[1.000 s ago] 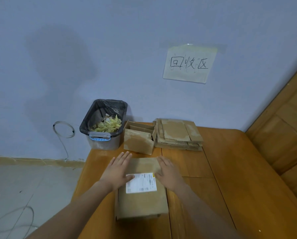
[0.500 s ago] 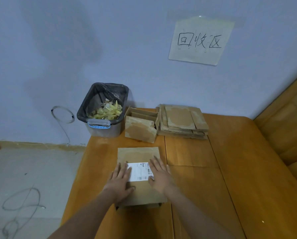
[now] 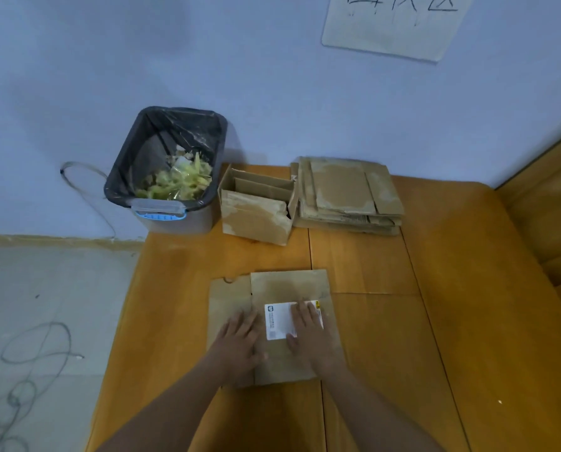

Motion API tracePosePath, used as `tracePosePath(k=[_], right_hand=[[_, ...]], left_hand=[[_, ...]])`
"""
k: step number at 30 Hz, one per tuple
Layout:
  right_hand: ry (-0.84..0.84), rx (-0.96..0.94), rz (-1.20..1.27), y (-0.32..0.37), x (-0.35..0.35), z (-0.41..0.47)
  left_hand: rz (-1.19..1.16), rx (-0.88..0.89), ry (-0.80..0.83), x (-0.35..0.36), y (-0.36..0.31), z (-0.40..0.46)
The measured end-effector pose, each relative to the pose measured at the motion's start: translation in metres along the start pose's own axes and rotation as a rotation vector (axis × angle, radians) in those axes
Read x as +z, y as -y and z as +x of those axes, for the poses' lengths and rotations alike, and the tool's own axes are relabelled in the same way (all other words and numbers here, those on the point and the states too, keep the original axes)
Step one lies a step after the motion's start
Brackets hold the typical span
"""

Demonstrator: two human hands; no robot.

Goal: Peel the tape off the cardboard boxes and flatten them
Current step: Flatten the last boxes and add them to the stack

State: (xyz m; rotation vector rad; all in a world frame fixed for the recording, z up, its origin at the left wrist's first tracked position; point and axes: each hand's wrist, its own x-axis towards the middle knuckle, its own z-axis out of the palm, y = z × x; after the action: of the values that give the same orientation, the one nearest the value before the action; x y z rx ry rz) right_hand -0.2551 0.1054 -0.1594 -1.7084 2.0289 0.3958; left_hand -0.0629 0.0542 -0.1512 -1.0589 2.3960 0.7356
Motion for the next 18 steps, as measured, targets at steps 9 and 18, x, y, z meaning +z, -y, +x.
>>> tracePosePath(k=[9,18], right_hand=[[-0.089,0.040,0.092,-0.003,0.012,0.026],[-0.168,-0.134,-0.048,-0.038,0.008,0.053]], left_hand=[[0.098,-0.058,-0.126,0.012,0.024,0.029],[0.122,0.059,-0.285,0.020,0.033,0.058]])
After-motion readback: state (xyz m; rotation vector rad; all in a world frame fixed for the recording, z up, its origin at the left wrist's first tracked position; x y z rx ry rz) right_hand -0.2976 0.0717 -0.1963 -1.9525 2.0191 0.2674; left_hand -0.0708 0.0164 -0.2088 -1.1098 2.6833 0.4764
